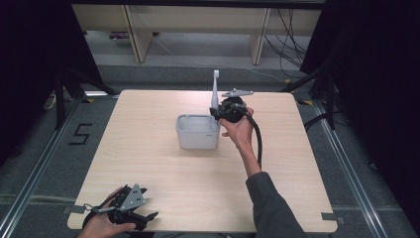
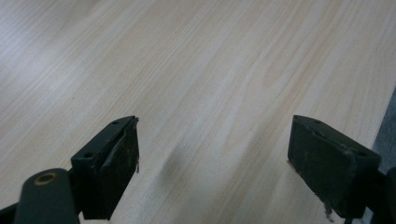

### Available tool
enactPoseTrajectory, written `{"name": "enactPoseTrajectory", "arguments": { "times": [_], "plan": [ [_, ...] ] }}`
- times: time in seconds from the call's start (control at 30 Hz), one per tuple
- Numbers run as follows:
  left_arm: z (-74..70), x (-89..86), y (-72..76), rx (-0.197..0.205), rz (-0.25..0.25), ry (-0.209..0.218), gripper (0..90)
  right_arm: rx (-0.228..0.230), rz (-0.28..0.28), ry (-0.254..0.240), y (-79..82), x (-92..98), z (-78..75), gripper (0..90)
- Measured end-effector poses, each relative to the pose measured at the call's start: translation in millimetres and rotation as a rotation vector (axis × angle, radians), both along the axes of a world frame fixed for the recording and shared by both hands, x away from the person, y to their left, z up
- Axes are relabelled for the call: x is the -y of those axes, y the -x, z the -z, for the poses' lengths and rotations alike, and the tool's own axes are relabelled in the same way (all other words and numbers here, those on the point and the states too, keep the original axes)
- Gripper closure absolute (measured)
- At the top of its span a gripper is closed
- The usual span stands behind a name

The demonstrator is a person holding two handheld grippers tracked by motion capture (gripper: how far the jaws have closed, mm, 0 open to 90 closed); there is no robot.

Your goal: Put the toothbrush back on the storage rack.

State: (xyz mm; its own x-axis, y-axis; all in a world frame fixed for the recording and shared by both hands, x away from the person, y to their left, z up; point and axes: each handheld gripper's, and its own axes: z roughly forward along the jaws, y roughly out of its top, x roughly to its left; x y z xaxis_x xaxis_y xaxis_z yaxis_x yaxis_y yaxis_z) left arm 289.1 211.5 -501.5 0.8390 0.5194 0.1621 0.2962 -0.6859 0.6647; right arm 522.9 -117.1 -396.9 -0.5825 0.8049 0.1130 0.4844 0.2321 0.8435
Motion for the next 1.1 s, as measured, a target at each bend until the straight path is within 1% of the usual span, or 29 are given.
{"name": "enactPoseTrajectory", "arguments": {
  "times": [0.03,0.07,0.1,0.13,0.17,0.2,0.23,0.27,0.33,0.37,0.4,0.43,0.47,0.5,0.53,0.57,0.6,0.63,0.7,0.73,0.77,0.87,0.9,0.93,0.97,1.0,1.03,1.07,1.1],
  "plan": [
    [0.0,0.0,0.1,0.000,0.000,0.000,16.3,0.001,-0.003,0.022,-0.1,0.2,2.3,66.0],
    [0.0,0.0,0.1,0.000,0.000,0.000,16.3,0.001,-0.003,0.022,-0.1,0.2,2.3,66.0],
    [0.4,0.3,0.2,-0.001,-0.002,0.005,16.3,0.005,0.009,0.009,0.0,-1.2,4.2,66.0],
    [0.6,0.4,0.1,-0.002,-0.004,0.008,16.3,-0.001,-0.006,0.015,-0.5,-0.3,4.4,65.9],
    [0.2,0.1,-0.1,-0.001,0.000,-0.002,16.3,0.001,-0.011,0.021,-0.8,0.0,5.3,66.0],
    [0.1,0.1,0.0,-0.001,0.001,-0.002,16.3,-0.003,0.001,0.017,-0.2,-0.8,6.7,66.0],
    [0.0,0.1,0.0,-0.001,0.003,-0.005,16.3,-0.006,-0.005,0.023,-0.4,-0.6,6.8,66.0],
    [0.8,0.7,0.4,-0.004,-0.002,0.009,16.3,-0.011,-0.001,0.023,0.2,-1.2,7.0,66.0],
    [0.7,0.4,0.1,-0.002,-0.002,0.005,16.3,-0.009,0.002,0.030,0.2,-1.3,7.9,65.9],
    [0.2,0.1,0.0,-0.001,0.000,-0.001,16.3,0.000,-0.004,0.029,0.2,-1.4,8.6,65.9],
    [-0.2,0.0,0.1,-0.001,0.003,-0.003,16.3,-0.014,0.001,0.031,1.4,-2.1,8.8,65.9],
    [-0.1,0.0,0.1,-0.001,0.002,-0.003,16.3,-0.003,-0.004,0.041,1.2,-2.0,10.5,65.9],
    [0.1,0.0,0.0,-0.001,0.001,-0.003,16.3,-0.004,-0.010,0.044,1.2,-1.5,11.3,65.9],
    [1.0,0.5,0.1,0.001,-0.003,0.005,16.3,0.005,-0.014,0.059,0.8,-0.4,11.7,65.9],
    [1.0,0.5,0.1,0.001,-0.003,0.005,16.3,0.005,-0.014,0.059,0.8,-0.4,11.7,65.9],
    [0.8,0.6,0.2,-0.004,-0.001,0.006,16.3,-0.008,-0.008,0.057,1.7,-0.7,12.4,65.8],
    [0.8,0.8,0.5,-0.004,0.000,0.007,16.3,-0.001,-0.005,0.059,1.7,-1.2,14.1,65.9],
    [1.0,0.8,0.2,-0.003,0.000,0.004,16.3,-0.011,-0.009,0.058,2.1,-0.5,14.7,65.8],
    [0.9,0.7,0.2,-0.003,0.000,0.003,16.3,-0.014,-0.007,0.061,2.5,-0.1,15.3,65.8],
    [1.0,0.8,0.3,-0.003,0.000,0.005,16.3,-0.003,-0.010,0.057,1.9,-0.2,16.7,65.8],
    [0.9,0.8,0.4,-0.003,0.000,0.005,16.3,0.004,-0.017,0.083,2.0,0.8,16.7,65.8],
    [0.8,0.6,0.2,-0.002,0.000,0.003,16.3,0.002,-0.019,0.076,1.9,0.4,17.6,65.8],
    [0.8,0.7,0.4,-0.003,0.000,0.005,16.3,0.012,-0.011,0.068,2.5,-1.3,20.0,65.8],
    [0.8,0.7,0.4,-0.003,0.000,0.005,16.3,0.012,-0.011,0.068,2.5,-1.3,20.0,65.8],
    [0.9,0.7,0.4,-0.003,0.000,0.005,16.3,-0.006,-0.012,0.069,3.2,-1.5,19.3,65.8],
    [0.9,0.6,0.3,-0.002,0.000,0.004,16.3,-0.010,-0.014,0.076,3.3,-1.2,19.4,65.7],
    [0.8,0.7,0.3,-0.002,-0.001,0.005,16.3,-0.015,-0.011,0.069,3.9,-1.4,19.7,65.7],
    [0.7,0.7,0.5,-0.002,-0.001,0.005,16.3,-0.015,-0.011,0.069,3.9,-1.4,19.7,65.7],
    [0.7,0.9,0.8,-0.003,0.000,0.007,16.3,-0.006,-0.013,0.079,4.1,-1.6,19.4,65.4]
  ]
}}
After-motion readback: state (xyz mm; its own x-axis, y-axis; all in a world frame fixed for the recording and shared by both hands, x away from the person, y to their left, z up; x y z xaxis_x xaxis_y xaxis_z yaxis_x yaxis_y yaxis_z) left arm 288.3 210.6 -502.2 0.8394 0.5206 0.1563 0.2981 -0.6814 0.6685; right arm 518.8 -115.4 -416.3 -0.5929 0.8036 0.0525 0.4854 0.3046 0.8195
